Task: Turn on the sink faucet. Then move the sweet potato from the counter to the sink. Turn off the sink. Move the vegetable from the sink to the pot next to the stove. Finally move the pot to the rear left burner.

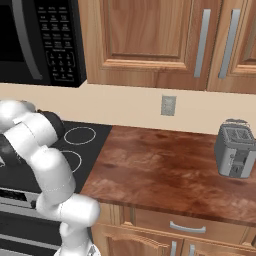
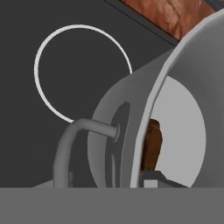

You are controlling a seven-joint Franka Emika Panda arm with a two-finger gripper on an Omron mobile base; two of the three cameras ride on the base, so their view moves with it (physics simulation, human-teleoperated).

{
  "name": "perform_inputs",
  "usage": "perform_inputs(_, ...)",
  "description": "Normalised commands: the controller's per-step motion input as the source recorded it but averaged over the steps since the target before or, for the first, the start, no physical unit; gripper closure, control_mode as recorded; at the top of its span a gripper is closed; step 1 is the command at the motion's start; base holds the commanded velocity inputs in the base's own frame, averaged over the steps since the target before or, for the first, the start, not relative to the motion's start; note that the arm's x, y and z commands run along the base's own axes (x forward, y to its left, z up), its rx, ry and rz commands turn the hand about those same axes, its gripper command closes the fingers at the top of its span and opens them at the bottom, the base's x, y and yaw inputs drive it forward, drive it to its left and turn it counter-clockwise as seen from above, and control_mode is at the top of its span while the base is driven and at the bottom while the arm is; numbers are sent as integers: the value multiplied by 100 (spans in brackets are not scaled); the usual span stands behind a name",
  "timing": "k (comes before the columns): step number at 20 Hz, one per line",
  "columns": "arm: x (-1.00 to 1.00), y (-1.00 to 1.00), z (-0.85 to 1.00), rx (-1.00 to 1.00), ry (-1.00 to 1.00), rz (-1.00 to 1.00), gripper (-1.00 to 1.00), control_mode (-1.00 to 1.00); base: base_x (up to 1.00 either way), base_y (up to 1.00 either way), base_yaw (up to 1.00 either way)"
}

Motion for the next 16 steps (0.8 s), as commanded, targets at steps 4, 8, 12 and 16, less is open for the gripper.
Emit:
perform_inputs(4, 34, 25, 0, 0, 3, 0, 100, -100, 0, 0, 0)
perform_inputs(8, 32, 33, -2, 0, 5, 0, 100, -100, 0, 0, 0)
perform_inputs(12, 25, 33, -5, 0, 5, 0, 100, -100, 0, 0, 0)
perform_inputs(16, 24, 27, -9, 0, 3, 0, 100, -100, 0, 0, 0)
